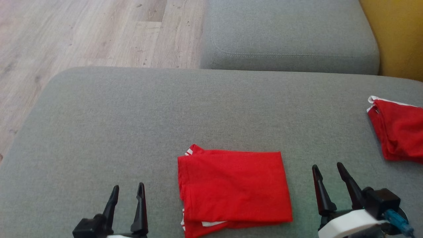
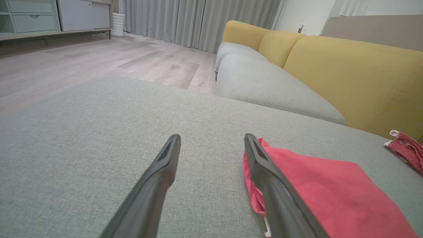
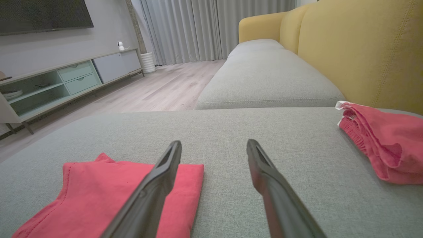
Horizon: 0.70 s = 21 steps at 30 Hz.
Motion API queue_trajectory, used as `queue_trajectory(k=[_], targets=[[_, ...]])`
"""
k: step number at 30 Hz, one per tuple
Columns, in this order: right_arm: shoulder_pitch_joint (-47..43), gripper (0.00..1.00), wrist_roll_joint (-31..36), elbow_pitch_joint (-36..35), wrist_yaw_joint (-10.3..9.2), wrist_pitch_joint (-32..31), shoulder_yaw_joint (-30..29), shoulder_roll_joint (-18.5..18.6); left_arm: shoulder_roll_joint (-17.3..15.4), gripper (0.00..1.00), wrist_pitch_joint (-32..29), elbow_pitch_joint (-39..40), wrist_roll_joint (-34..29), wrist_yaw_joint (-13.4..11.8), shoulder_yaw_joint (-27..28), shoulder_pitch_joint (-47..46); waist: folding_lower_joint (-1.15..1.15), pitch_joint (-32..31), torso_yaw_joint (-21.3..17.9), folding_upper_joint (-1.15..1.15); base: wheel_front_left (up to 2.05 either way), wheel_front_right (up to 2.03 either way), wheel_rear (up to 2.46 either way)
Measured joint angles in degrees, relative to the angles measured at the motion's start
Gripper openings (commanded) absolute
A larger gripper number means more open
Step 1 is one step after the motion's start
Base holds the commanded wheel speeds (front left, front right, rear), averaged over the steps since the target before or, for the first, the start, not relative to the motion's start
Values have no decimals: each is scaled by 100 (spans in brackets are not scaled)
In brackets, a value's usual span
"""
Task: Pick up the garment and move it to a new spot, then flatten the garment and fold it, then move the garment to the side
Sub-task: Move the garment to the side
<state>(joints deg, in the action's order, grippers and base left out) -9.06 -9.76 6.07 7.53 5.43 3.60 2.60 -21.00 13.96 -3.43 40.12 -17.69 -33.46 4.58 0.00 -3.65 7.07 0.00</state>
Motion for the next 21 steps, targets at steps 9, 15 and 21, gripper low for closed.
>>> queue_trajectory(k=[9, 15, 21], targets=[[41, 100, 114, 169, 0, -513, -54, -7, -10, 100, -2, -3, 0, -46, -5, -4, 0, 71, 81, 0, 0, 0, 0], [495, 100, 177, 597, 0, -1389, 97, -7, -9, 100, -4, -4, -1, -45, -16, -26, 0, 159, 234, 0, 0, 0, 0], [816, 100, 78, 1217, 0, -2464, 166, -7, -9, 100, -10, -23, 0, -47, -3, -27, 0, 303, 463, 0, 0, 0, 0]])
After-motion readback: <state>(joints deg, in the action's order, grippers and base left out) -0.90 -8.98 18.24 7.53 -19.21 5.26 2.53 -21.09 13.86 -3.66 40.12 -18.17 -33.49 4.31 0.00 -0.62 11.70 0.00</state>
